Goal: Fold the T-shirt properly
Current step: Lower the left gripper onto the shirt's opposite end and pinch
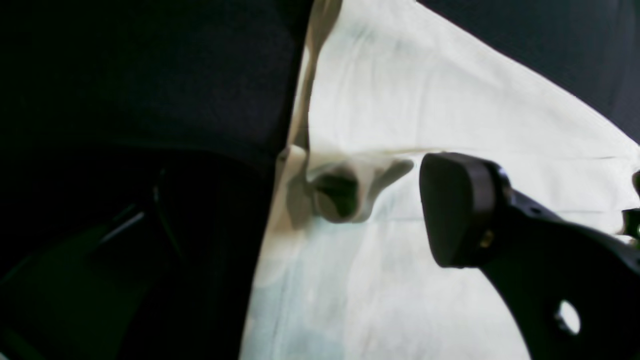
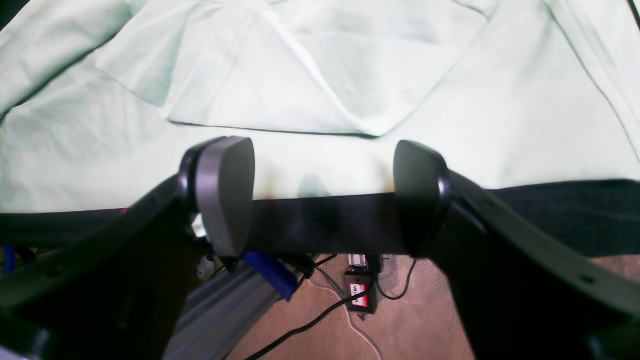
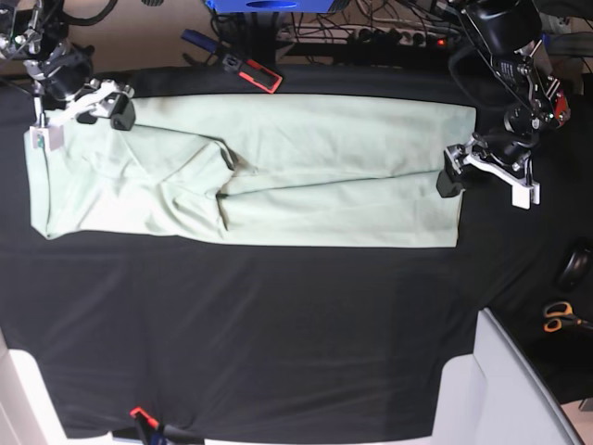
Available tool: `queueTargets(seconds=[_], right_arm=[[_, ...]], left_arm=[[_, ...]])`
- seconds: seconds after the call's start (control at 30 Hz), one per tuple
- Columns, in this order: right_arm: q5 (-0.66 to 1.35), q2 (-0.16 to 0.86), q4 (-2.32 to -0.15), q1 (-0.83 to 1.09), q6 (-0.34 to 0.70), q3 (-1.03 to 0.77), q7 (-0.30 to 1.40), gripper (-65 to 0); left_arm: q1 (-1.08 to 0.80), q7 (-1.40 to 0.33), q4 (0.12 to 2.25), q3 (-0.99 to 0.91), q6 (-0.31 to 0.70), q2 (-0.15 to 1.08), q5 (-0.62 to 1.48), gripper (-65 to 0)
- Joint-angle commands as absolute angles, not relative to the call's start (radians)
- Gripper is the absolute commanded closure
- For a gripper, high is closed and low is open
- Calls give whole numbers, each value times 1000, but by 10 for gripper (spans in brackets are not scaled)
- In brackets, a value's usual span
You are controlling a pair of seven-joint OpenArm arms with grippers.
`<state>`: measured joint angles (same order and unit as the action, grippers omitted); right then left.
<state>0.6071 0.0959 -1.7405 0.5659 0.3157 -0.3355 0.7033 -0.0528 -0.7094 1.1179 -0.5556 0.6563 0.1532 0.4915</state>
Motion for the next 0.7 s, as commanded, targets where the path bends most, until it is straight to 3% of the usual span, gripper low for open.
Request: queueTargets(seconds=[0.0,0.13,0.67], right_arm=[[624,102,-1758,568,349,-338,684,-414],[624,99,-1750,568,437,-338,684,-412],[624,94,-1699,567,440,-338,682,-412]], left_arm=[[-51,-750,1118,-549,654,154,475,-620],[-59,-750,1118,-545,654,143,473,-618],[-61,-756,1044,-544,654,120,469,-613]])
